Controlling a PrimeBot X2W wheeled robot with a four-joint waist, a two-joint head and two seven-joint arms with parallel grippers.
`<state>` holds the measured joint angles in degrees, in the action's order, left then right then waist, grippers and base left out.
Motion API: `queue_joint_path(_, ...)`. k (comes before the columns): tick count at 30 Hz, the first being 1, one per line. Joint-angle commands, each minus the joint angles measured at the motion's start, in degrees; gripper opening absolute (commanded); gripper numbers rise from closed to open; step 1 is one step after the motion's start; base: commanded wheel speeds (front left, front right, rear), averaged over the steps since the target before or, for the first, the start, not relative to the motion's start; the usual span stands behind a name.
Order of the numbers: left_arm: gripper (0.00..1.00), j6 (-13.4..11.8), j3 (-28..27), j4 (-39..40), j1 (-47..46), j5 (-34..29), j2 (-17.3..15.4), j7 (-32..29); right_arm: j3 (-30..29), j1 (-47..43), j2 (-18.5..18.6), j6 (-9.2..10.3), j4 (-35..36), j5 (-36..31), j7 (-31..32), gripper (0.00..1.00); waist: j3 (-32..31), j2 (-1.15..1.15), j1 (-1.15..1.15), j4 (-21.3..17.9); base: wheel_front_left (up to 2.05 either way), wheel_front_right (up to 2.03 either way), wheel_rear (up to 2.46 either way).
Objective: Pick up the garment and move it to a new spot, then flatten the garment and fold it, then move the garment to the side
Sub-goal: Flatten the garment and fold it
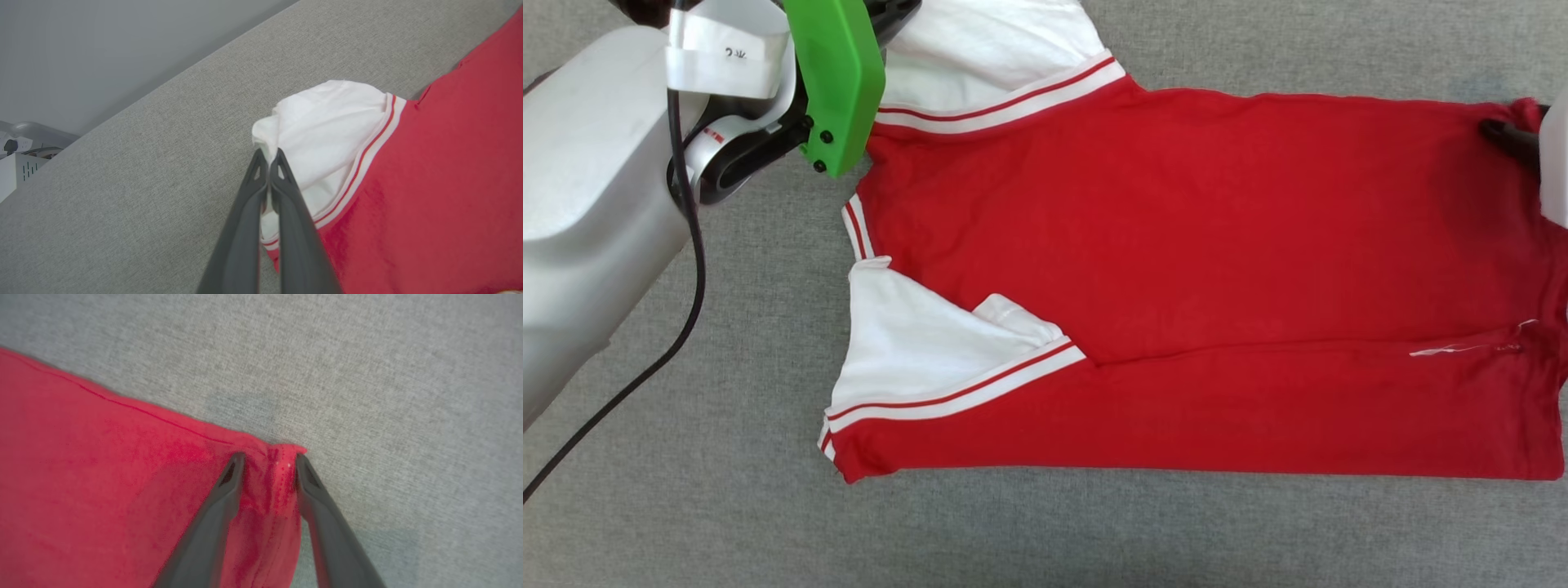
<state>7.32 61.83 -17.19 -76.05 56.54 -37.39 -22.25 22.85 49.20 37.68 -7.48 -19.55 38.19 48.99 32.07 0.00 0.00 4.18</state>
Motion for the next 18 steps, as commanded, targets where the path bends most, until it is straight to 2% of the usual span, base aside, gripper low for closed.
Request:
queue_joint_path(1, 0.0, 0.15, 0.13, -0.37, 1.27, 0.3, -0.11, 0.55, 1.43, -1.61, -0.98, -0.01, -1.72, 0.29, -1.37, 0.0, -1.04, 0.0, 0.0, -0.5, 0.0, 0.0, 0.0)
queue_joint_path(10, 0.0, -0.4, 0.98, 0.55, 6.16, 0.68, -1.72, 3.7, 1.78, -3.54, -0.63, -0.01, -1.25, 1.63, -14.08, 0.0, -7.91, 0.0, 0.0, -1.77, 0.0, 0.0, 0.0)
queue_joint_path(18, 0.0, -4.26, 2.4, 7.14, 15.74, 1.34, -5.69, 7.4, 3.0, -12.13, 1.26, -0.01, 2.98, 3.2, -22.04, 0.0, -13.55, 0.0, 0.0, -1.94, 0.0, 0.0, 0.0)
